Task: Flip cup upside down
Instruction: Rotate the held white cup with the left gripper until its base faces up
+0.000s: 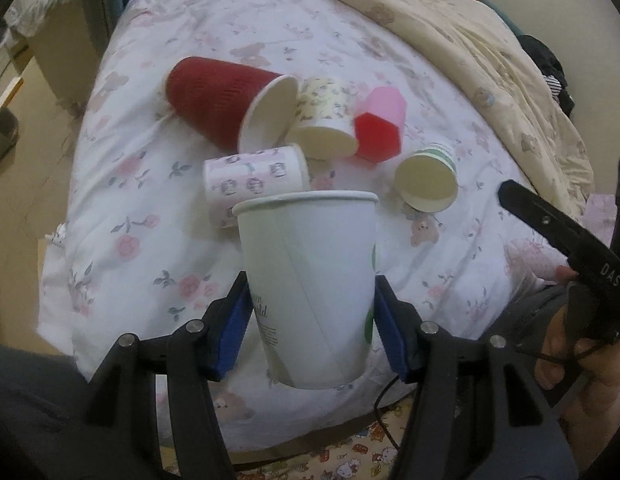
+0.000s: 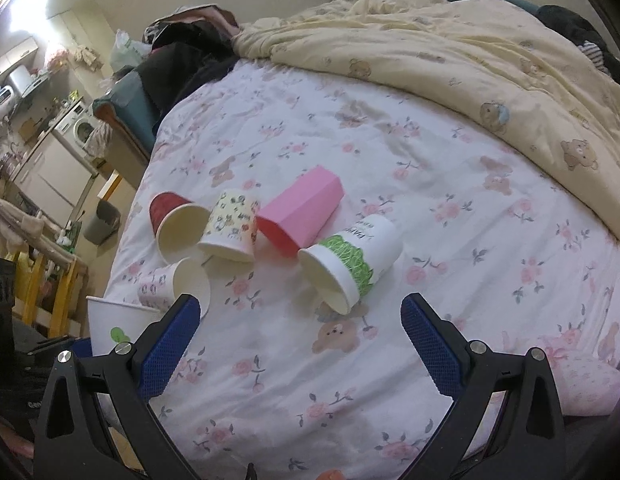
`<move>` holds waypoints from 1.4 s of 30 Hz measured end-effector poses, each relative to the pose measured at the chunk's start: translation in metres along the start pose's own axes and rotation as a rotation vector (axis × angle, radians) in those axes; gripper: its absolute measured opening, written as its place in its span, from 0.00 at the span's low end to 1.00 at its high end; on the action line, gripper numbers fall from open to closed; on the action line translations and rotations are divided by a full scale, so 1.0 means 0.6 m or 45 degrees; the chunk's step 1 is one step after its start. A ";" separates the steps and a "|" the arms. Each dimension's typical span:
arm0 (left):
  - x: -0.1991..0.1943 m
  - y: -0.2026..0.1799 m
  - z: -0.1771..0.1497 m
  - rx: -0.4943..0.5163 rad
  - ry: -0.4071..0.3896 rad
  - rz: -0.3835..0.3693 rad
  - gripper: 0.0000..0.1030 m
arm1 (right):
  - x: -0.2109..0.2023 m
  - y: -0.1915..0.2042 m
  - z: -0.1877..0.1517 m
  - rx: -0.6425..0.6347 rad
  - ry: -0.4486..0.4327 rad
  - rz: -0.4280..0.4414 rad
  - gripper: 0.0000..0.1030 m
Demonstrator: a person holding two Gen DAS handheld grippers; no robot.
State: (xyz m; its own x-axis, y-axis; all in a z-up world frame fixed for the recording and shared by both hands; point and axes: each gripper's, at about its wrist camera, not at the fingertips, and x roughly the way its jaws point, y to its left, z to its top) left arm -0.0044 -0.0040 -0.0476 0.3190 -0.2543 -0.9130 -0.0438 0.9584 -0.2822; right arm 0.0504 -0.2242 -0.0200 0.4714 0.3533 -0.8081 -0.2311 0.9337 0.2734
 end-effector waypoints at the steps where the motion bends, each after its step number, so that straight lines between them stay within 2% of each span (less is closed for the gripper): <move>1: -0.002 -0.003 0.000 0.008 -0.004 -0.016 0.53 | 0.001 0.003 0.000 -0.009 0.005 0.012 1.00; 8: 0.000 -0.024 0.002 0.054 0.011 -0.070 0.53 | 0.004 0.030 -0.001 -0.034 0.020 0.192 1.00; 10: 0.002 -0.029 0.002 0.060 0.020 -0.082 0.53 | 0.009 0.035 -0.001 -0.023 0.045 0.289 1.00; 13: 0.005 -0.037 0.000 0.073 0.033 -0.094 0.53 | 0.018 0.044 -0.003 -0.016 0.089 0.373 1.00; 18: 0.013 -0.048 -0.006 0.111 0.065 -0.098 0.53 | 0.029 0.064 -0.010 -0.054 0.143 0.444 1.00; 25: 0.006 -0.074 -0.014 0.195 0.052 -0.114 0.53 | 0.053 0.071 -0.016 -0.058 0.231 0.447 1.00; 33: 0.001 -0.079 -0.016 0.229 0.036 -0.101 0.53 | 0.064 0.050 -0.017 0.011 0.256 0.420 1.00; 42: -0.011 -0.083 -0.016 0.249 -0.002 -0.105 0.52 | 0.076 0.015 -0.016 0.106 0.285 0.314 1.00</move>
State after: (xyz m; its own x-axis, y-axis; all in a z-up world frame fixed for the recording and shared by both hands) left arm -0.0135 -0.0514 -0.0306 0.3154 -0.3331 -0.8886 0.1672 0.9412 -0.2934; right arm 0.0617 -0.2001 -0.0595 0.2095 0.5564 -0.8041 -0.2403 0.8264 0.5092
